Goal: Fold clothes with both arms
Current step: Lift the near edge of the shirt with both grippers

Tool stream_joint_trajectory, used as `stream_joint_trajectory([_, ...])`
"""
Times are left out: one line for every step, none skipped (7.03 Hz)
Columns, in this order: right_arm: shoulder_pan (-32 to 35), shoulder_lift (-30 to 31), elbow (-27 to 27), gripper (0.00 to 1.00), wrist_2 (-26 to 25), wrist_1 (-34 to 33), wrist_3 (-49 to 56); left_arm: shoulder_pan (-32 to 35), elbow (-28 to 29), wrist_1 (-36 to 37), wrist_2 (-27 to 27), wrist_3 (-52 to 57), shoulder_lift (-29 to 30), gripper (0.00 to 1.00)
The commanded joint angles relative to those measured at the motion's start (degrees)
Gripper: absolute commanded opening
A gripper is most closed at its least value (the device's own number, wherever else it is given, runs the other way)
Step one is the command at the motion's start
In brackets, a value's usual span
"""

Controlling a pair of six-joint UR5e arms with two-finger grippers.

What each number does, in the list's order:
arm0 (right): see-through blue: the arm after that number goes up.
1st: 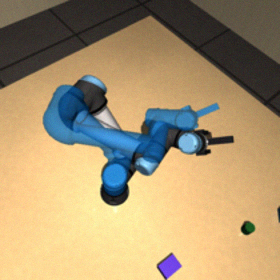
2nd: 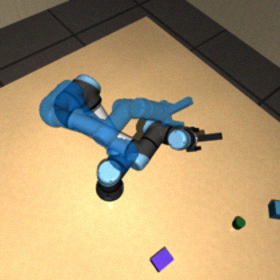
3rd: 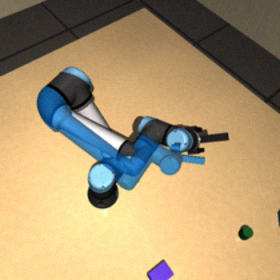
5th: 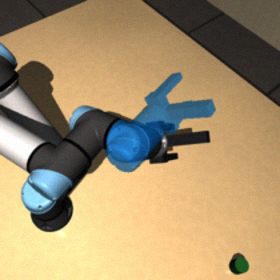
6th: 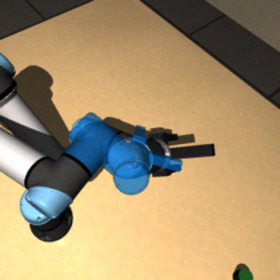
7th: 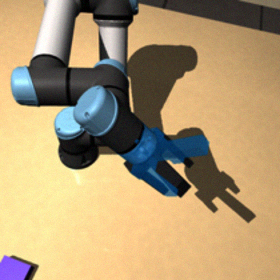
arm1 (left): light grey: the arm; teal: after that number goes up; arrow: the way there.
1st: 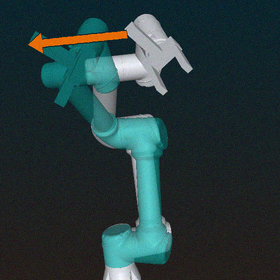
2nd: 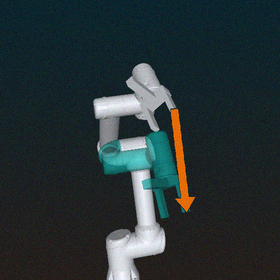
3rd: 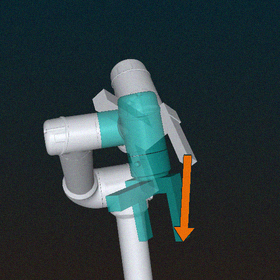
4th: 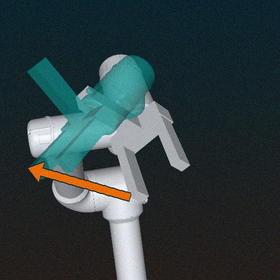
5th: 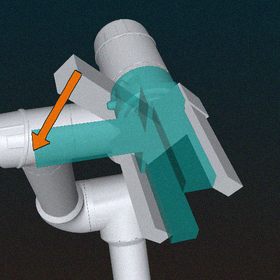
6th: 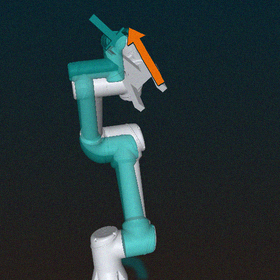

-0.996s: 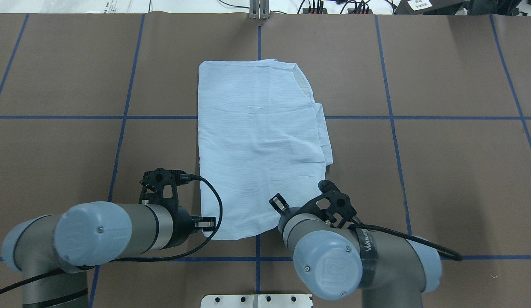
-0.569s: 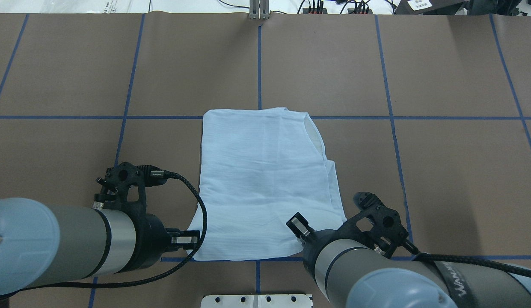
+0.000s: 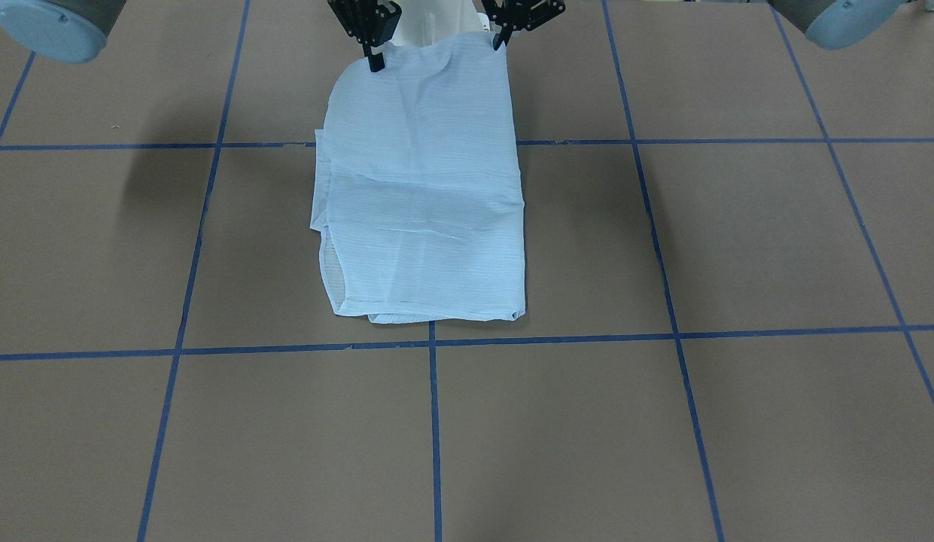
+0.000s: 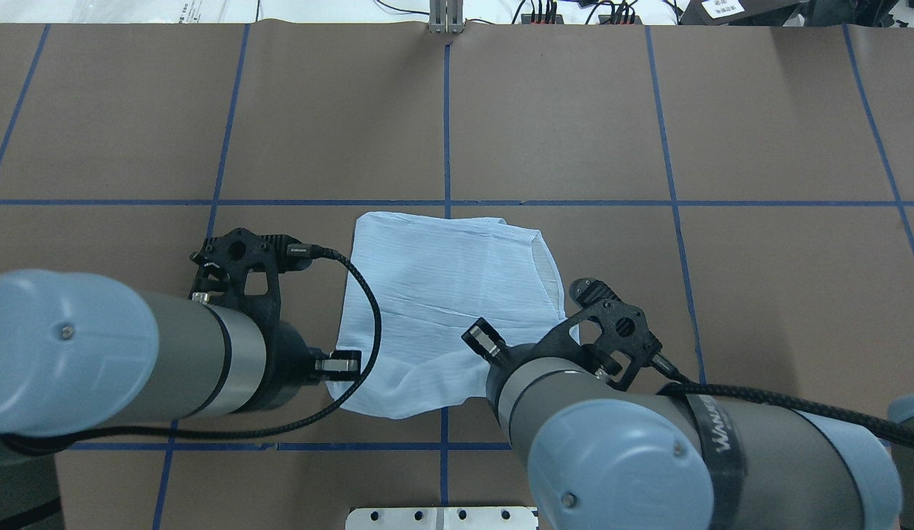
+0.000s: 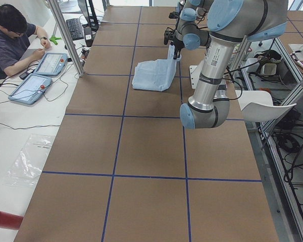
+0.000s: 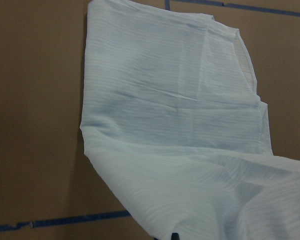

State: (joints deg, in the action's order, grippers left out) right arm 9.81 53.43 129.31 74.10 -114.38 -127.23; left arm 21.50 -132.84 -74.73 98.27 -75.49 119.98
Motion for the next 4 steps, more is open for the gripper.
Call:
stream_joint_trajectory([5.2,-0.3,-10.0,0.0,0.0,10.0,3.9,8.4,11.2,-4.2,0.0,5.3,2.8,0.0])
stream_joint_trajectory([7.0,-0.3,-13.8,0.0,0.0,14.0,6.4,11.2,16.9,-8.5,0.0,7.4,3.8,0.0])
stream_joint_trajectory([8.7,-0.6,-17.9,0.0,0.0,16.9,7.6,12.2,25.0,-14.9,-0.1,7.7,5.4,0.0])
stream_joint_trajectory([10.3,-1.3,-24.2,0.0,0.0,20.3,10.1,12.9,34.0,-22.6,-0.8,7.8,7.0,0.0])
